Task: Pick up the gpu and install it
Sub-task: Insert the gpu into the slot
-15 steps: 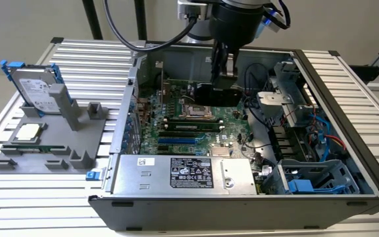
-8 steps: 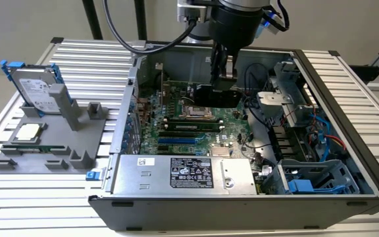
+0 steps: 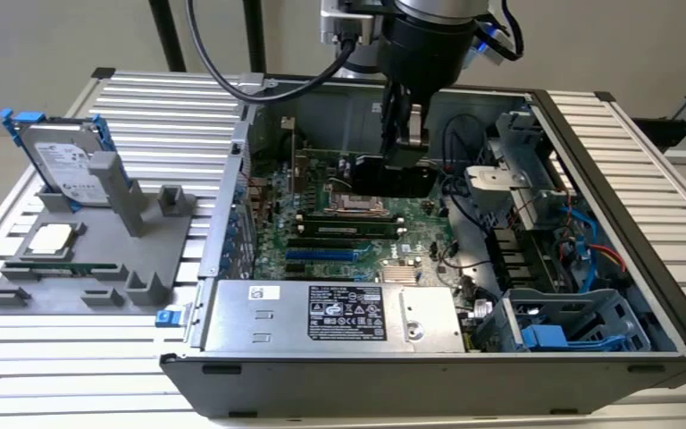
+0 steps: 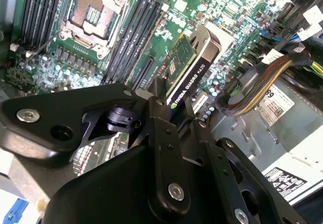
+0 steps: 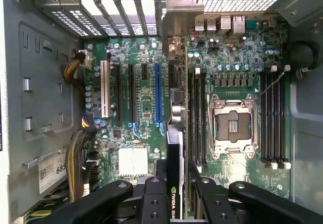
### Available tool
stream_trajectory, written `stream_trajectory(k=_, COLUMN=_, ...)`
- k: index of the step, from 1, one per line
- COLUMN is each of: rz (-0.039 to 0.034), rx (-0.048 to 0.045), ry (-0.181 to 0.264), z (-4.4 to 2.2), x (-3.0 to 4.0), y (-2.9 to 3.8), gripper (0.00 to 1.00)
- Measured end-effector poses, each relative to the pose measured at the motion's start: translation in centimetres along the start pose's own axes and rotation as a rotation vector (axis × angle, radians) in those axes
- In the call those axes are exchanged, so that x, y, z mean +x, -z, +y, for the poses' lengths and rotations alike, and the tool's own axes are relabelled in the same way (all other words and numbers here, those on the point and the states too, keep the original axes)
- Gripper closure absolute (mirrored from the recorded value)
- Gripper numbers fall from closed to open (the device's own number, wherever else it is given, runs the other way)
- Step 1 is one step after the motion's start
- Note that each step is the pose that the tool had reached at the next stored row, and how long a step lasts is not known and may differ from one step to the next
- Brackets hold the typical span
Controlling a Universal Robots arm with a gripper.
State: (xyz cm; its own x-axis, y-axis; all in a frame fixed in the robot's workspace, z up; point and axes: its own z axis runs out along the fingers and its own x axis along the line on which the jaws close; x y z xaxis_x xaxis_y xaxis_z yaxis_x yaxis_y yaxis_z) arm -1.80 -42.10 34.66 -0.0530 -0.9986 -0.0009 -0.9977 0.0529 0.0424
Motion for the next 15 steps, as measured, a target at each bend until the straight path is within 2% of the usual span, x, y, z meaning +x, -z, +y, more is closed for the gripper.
stream_trajectory(k=15, rz=0.0002, rx=-0.0001, ry=0.000, z=-0.05, x=0.30, y=-0.77, gripper=1.00)
